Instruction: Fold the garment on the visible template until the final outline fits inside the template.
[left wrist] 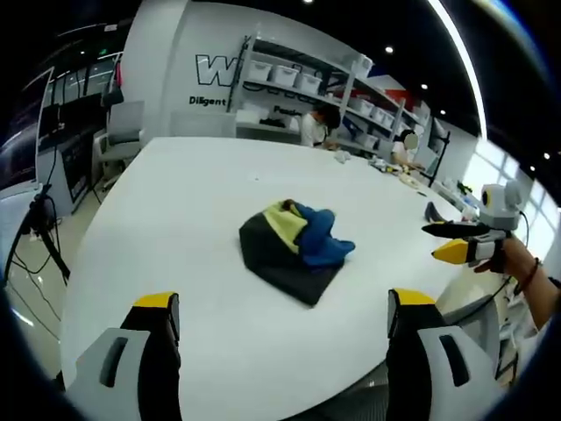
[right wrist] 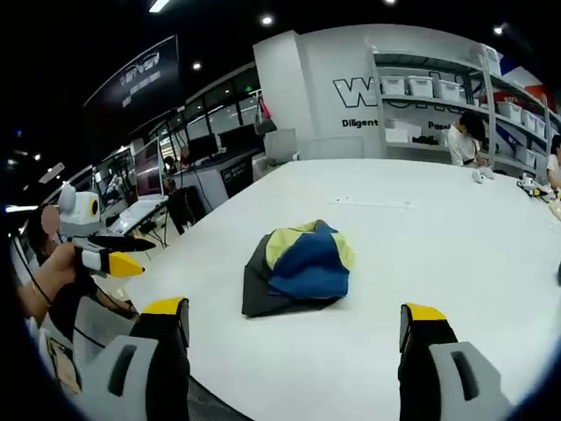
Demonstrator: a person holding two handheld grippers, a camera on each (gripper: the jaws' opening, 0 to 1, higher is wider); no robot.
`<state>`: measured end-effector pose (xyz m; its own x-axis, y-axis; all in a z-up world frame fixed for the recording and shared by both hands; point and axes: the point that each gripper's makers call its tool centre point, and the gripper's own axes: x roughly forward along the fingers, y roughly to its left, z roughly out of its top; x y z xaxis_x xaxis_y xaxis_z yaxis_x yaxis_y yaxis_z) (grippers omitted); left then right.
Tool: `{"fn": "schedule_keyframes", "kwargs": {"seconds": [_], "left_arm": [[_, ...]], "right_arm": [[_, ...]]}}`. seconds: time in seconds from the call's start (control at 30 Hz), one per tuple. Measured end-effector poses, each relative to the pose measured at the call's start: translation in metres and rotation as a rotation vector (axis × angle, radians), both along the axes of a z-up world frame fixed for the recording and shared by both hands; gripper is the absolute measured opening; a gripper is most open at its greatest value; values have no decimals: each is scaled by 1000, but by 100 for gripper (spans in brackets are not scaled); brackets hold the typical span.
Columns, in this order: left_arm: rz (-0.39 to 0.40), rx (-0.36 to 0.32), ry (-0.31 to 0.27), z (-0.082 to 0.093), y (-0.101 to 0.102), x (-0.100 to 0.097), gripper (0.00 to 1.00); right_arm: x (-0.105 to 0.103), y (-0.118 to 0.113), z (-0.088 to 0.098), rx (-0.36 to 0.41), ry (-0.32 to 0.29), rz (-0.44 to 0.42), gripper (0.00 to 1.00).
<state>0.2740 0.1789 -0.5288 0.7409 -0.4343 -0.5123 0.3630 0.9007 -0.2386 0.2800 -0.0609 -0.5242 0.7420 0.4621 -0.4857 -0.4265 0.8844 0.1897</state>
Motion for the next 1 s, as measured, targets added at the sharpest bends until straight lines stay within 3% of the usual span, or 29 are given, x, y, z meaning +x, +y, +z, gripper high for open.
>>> {"fn": "schedule_keyframes", "kwargs": {"seconds": [1.0], "left_arm": [[2, 11, 6, -1, 5, 5, 95]], "right_arm": [[2, 6, 2, -6, -1, 31, 99]]}}
